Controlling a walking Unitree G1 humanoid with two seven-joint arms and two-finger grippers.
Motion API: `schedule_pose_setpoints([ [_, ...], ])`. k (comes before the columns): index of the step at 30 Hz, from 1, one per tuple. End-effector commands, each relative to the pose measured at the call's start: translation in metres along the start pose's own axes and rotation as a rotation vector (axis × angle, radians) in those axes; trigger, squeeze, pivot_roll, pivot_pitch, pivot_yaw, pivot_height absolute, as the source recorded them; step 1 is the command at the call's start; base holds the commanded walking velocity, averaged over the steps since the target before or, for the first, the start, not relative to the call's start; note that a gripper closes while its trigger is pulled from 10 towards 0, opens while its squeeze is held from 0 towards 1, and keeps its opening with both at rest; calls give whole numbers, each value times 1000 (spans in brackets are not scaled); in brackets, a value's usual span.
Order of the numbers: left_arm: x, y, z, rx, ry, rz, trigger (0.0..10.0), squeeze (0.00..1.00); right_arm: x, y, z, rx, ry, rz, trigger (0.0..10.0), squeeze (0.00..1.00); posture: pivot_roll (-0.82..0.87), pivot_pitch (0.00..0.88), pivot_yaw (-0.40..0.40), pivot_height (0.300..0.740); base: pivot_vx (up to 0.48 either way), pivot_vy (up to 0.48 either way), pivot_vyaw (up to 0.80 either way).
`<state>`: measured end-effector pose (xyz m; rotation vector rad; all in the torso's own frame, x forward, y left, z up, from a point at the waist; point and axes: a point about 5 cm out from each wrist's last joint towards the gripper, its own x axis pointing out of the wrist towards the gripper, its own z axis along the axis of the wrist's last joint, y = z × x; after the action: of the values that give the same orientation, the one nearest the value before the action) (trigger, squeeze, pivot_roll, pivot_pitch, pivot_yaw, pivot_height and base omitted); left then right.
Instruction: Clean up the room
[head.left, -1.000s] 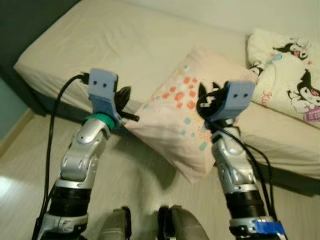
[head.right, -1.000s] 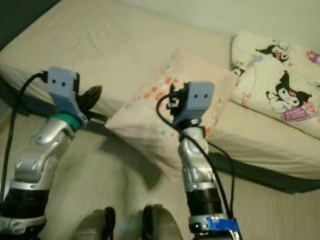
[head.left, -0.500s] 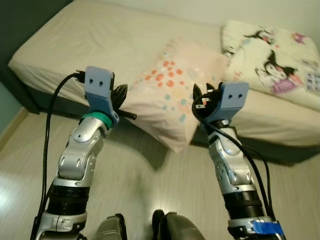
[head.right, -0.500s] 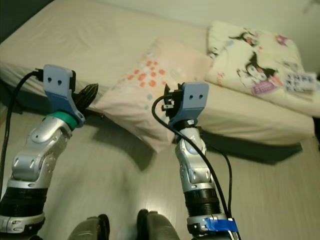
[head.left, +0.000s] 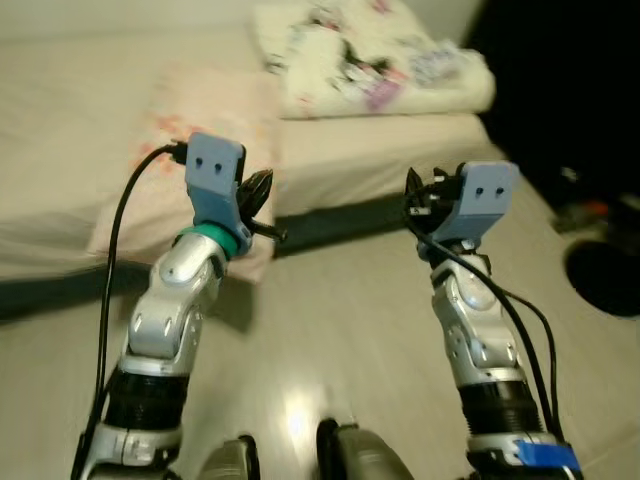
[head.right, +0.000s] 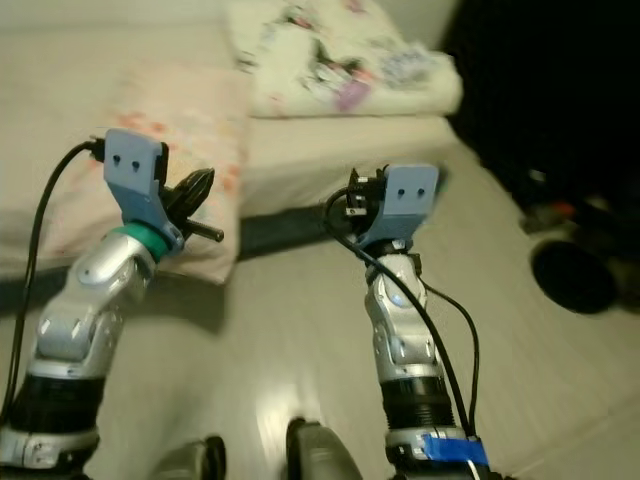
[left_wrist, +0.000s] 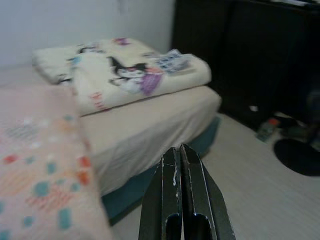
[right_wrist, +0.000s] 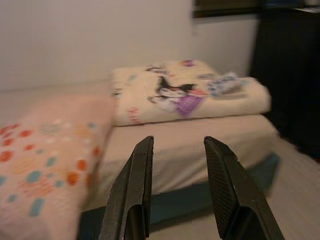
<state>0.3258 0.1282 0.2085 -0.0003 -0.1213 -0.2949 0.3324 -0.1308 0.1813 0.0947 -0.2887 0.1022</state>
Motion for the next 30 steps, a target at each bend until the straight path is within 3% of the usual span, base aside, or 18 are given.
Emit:
schedule_pose_setpoints([
  [1,-2,2,-4,0,14,9,10000,0,0,2,-1,2,7,3,10000,0,-50,122,-15,740,0,0,0],
  [9,-1,2,-3,8,-3,5,10000,0,0,2,-1,0,4,7,10000,0,-49,119,-14,740,35,0,0],
  [24,-3,3,-7,35,-1,0,10000,0,-5,15,-8,-8,24,63,10000,0,-49,121,-13,740,465,0,0],
  [30,-3,4,-8,34,3,7,10000,0,-5,15,-10,-30,38,66,10000,0,-49,123,-14,740,480,0,751],
])
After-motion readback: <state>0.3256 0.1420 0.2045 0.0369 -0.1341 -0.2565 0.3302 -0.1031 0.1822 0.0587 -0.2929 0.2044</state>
